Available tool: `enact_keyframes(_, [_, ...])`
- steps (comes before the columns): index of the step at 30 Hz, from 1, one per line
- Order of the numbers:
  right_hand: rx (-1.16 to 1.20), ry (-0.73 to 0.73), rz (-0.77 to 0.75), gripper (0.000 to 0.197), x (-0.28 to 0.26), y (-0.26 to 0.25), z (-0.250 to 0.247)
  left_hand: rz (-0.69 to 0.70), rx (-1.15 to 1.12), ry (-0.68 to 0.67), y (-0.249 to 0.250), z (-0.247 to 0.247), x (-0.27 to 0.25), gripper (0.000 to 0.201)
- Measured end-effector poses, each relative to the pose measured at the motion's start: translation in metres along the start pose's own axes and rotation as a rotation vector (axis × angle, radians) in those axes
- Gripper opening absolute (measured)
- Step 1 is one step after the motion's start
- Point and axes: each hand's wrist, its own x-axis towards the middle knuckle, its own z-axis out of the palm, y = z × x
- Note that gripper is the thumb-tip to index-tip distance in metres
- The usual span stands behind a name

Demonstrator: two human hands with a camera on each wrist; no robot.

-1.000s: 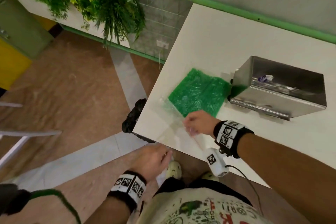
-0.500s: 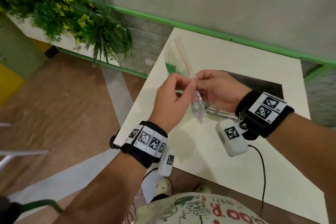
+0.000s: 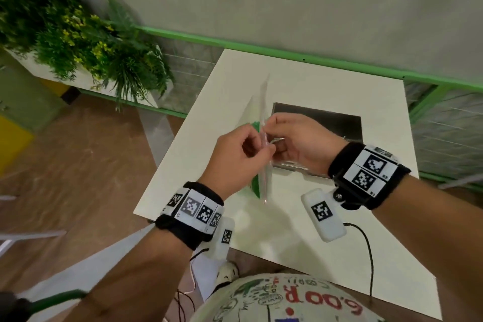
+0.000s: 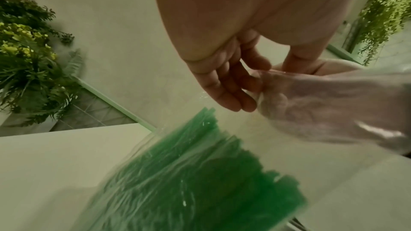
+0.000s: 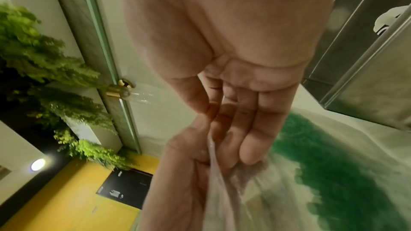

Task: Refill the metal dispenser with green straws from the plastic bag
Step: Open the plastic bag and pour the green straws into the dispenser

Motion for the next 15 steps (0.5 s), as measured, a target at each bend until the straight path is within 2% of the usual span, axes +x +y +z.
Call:
enact_keyframes(6, [0.172,-0.077,-0.03,0.018,-0.017,-0.004,-0.014,-0.114,-0.024,0.09,0.025,0.012,0.013,0.011])
enact_keyframes(8, [0.188,-0.063,-0.018,0.021,-0.02,0.003,-0.016,-0.122,0.001,0.071,0.028,0.015,0.01,0.008])
enact_keyframes(11, [0.171,-0.001,0.017,0.022,-0.023,0.01,-0.017,-0.129,0.03,0.023,0.027,0.015,0.006,0.026])
enact_keyframes(15, [0.067,0.071,0.0,0.026,-0.025,0.01,-0.014,-0.133,0.017,-0.095,0.026,0.007,0.007,0.021])
